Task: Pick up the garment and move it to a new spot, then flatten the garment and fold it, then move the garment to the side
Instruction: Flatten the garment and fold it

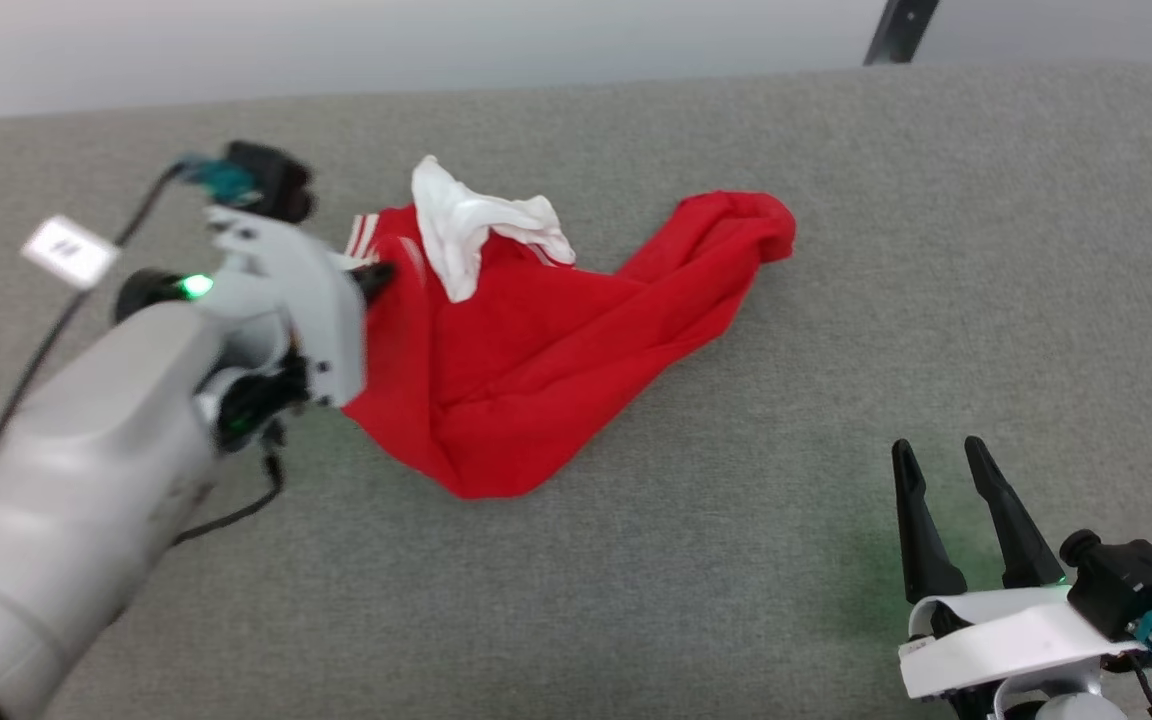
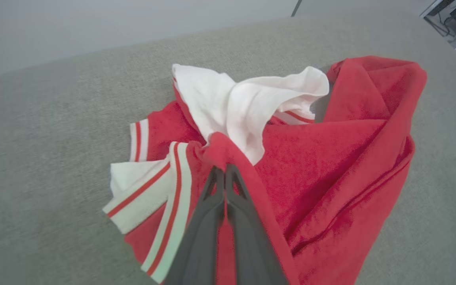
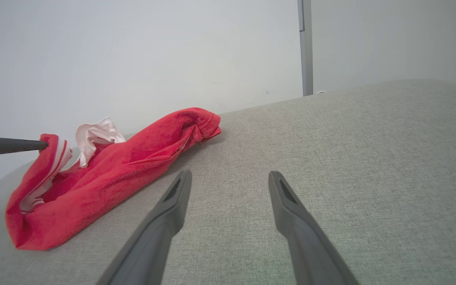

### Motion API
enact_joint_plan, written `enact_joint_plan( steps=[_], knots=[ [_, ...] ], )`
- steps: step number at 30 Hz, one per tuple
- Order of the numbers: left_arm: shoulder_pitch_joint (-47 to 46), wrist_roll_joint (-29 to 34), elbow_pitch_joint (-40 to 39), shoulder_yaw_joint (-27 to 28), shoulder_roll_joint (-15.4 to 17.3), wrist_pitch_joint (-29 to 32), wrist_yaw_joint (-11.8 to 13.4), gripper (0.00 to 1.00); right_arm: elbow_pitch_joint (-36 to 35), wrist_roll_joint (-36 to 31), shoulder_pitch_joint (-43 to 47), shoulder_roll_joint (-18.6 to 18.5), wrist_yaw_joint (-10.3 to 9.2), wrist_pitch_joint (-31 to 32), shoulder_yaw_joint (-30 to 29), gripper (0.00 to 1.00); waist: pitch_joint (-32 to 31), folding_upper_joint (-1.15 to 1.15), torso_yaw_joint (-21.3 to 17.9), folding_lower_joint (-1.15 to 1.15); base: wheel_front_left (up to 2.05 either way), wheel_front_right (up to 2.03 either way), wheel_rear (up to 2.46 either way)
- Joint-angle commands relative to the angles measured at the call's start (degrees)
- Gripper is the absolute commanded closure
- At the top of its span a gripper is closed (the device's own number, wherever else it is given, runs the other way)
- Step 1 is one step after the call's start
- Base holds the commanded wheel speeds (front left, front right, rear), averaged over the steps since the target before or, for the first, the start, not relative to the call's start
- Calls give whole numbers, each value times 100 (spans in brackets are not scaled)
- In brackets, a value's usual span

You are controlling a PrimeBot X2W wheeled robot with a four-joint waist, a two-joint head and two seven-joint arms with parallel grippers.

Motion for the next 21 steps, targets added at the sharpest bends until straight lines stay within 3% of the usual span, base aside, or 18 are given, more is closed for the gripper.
enact_joint_plan(
  steps=[1,5,13,15,16,17,21],
  knots=[
    [192,-66,-85,87,223,-151,25,100,9,-51,96,11,-2,-27,-3,0,-159,0,148,0,0,0,0],
    [742,-359,-534,292,654,-421,220,100,2,-45,166,12,-2,-27,-52,0,-302,0,311,0,0,0,0],
    [2119,-951,-1815,466,1522,-682,941,98,-41,-103,190,-5,-2,-27,-62,0,-317,0,541,0,0,0,0],
    [2277,-1006,-2066,501,1652,-760,1132,64,-41,-115,175,-31,-2,-27,-51,0,-306,0,579,0,0,0,0],
    [2299,-1039,-2139,560,1726,-825,1233,17,-40,-115,162,-45,-2,-27,-43,0,-298,0,590,0,0,0,0],
    [2290,-993,-2206,582,1826,-867,1340,0,-38,-118,145,-54,-2,-27,-37,0,-289,0,598,0,0,0,0],
    [2045,-864,-2505,710,2080,-947,1634,0,-36,-118,85,-69,-2,-27,11,0,-232,0,578,0,0,0,0]
  ],
)
